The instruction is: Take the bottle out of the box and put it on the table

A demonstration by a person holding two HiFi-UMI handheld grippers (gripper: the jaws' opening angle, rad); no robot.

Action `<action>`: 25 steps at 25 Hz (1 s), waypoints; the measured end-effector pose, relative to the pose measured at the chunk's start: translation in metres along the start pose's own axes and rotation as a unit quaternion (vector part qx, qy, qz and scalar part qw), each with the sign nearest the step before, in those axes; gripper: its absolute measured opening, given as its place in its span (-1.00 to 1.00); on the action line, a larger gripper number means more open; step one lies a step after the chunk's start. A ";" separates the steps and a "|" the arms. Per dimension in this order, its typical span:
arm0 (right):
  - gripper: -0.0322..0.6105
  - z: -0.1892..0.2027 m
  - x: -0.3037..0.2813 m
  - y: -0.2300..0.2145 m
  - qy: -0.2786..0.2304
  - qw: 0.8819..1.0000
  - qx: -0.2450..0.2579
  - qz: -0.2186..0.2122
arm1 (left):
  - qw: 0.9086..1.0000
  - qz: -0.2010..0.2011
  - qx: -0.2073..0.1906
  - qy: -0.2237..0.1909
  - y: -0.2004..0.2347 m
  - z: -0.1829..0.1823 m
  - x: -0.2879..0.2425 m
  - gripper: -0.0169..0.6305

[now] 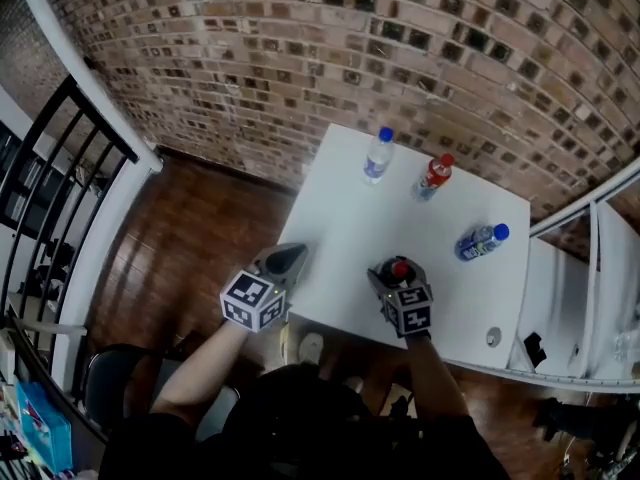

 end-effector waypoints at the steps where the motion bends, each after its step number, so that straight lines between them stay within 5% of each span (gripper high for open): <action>1: 0.12 0.003 -0.002 0.000 0.000 1.000 0.000 0.003 | 1.000 0.000 0.001 0.007 0.002 0.005 -0.002 -0.93; 14: 0.13 0.020 -0.013 -0.002 -0.028 1.000 -0.007 -0.010 | 0.999 -0.014 0.025 0.043 0.010 0.046 -0.009 -0.94; 25: 0.16 0.026 -0.001 -0.002 -0.034 0.999 -0.011 -0.020 | 1.000 -0.007 0.006 0.026 -0.008 0.026 -0.009 -0.94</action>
Point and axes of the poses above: the fingertips, and each gripper's own axes: x backward along the fingers, y to its left, z out of its underside, the point moved 7 cm from there along x, backward along the fingers, and after that the axes turned 3 degrees about z, right-handed, at the moved point
